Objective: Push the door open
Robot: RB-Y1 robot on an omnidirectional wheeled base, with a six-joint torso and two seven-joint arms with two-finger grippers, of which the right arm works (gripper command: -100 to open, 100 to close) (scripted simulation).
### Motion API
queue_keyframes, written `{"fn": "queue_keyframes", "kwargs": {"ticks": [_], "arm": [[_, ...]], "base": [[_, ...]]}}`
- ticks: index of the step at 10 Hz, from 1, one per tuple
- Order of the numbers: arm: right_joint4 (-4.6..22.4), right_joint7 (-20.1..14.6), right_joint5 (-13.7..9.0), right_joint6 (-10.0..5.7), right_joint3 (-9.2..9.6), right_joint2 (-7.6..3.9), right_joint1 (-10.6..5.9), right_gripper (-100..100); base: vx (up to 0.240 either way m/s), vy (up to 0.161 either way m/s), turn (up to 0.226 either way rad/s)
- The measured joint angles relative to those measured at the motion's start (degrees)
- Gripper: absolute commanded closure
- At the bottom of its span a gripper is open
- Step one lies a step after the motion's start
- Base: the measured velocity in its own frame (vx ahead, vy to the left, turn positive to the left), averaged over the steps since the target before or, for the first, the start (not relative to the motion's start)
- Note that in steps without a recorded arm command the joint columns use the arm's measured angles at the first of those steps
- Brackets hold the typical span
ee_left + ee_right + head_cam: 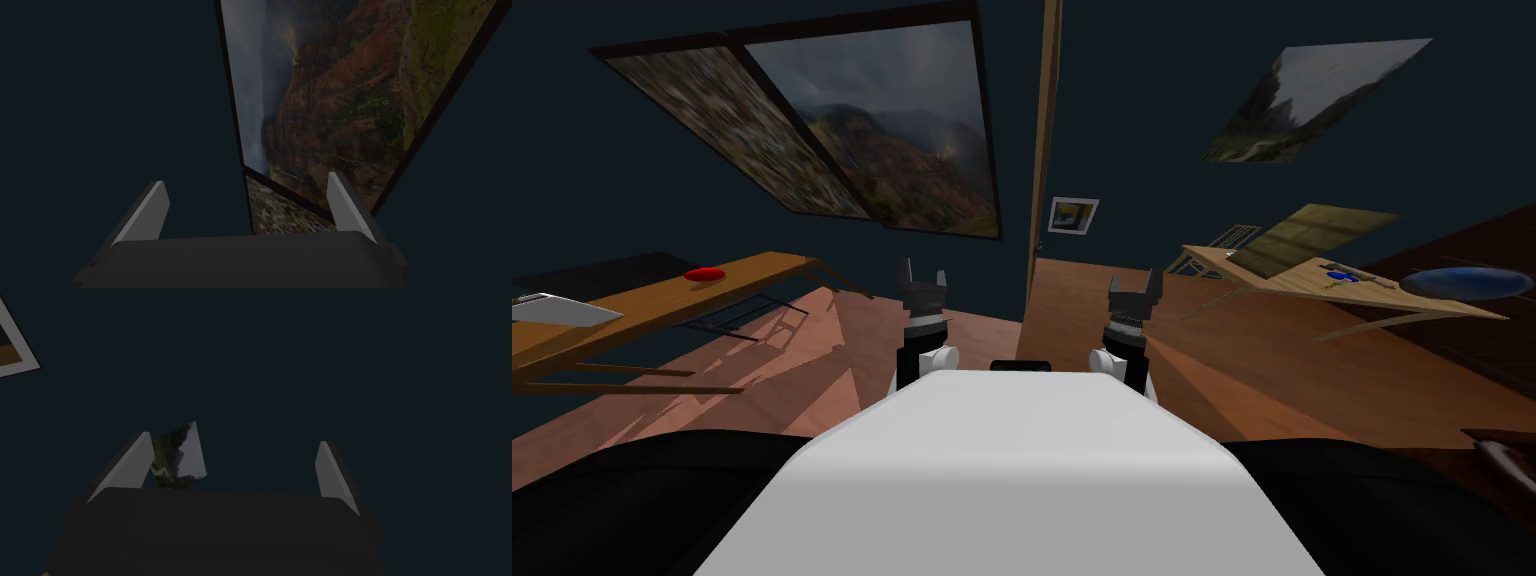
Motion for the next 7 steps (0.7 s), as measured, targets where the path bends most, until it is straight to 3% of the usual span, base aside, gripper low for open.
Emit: {"fn": "queue_keyframes", "kwargs": {"ticks": [7], "arm": [[7.2,2.6,-1.6,-0.06,3.05,-2.28,-3.33,-100]], "base": [[0.163,-0.182,0.195]]}}
